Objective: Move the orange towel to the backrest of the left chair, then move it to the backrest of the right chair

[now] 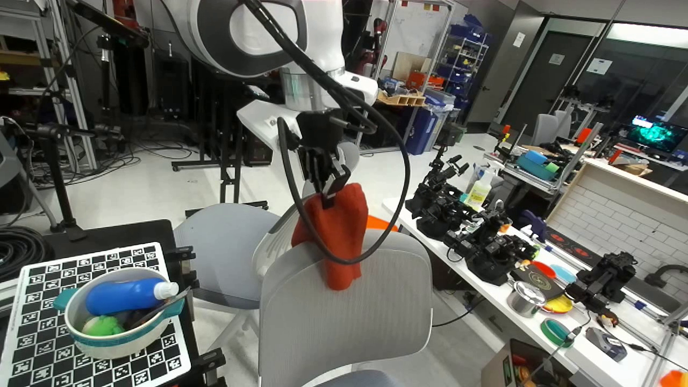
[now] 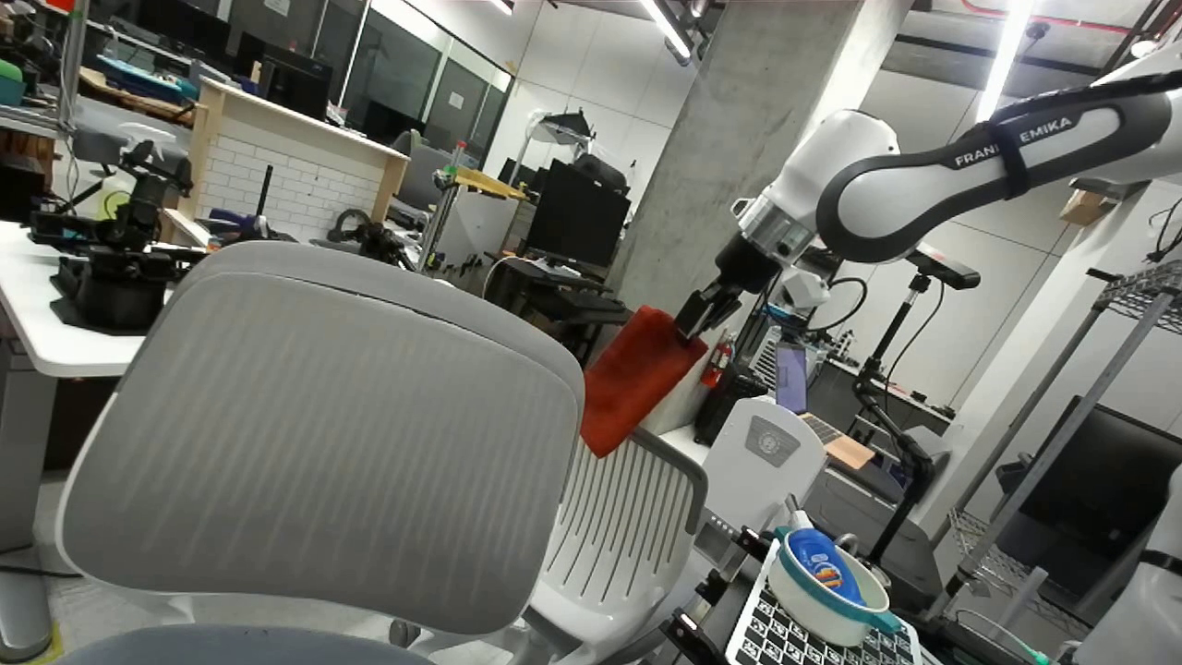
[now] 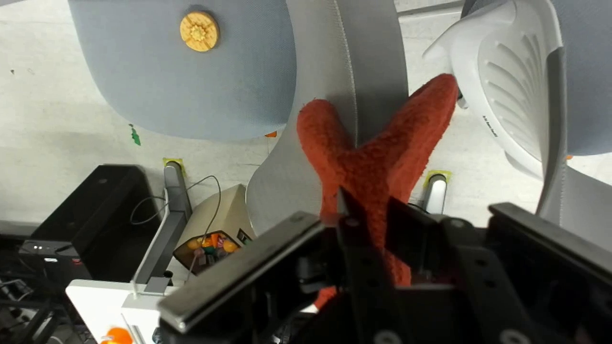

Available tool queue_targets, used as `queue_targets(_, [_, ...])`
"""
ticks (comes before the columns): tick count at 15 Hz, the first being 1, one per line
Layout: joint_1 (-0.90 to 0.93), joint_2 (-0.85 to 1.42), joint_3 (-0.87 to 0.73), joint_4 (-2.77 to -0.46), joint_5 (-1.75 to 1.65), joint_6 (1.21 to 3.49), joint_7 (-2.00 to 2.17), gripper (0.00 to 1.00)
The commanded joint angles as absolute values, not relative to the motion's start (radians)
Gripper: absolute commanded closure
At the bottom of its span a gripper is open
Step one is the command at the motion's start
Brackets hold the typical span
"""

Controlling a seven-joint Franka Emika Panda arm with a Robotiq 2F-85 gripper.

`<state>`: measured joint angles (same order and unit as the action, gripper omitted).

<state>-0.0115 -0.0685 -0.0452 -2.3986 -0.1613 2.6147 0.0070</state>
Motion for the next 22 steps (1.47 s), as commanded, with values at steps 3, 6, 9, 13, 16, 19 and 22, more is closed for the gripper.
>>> queue_targets(3, [-0.022, -0.066, -0.046, -2.395, -0.126, 2.633, -0.052, 0.97])
queue_targets(6, [-0.021, -0.046, -0.044, -2.368, -0.124, 2.635, -0.058, 0.97])
queue_targets(9, [-0.017, 0.006, -0.039, -2.298, -0.123, 2.631, -0.057, 0.97])
queue_targets(13, [-0.011, 0.115, -0.027, -2.164, -0.129, 2.616, -0.047, 0.97])
queue_targets(16, [-0.004, 0.199, -0.016, -2.063, -0.134, 2.598, -0.041, 0.97])
queue_targets(19, [0.004, 0.265, -0.008, -1.992, -0.140, 2.585, -0.032, 0.97])
queue_targets(22, [0.013, 0.303, -0.008, -1.949, -0.139, 2.573, -0.028, 0.97])
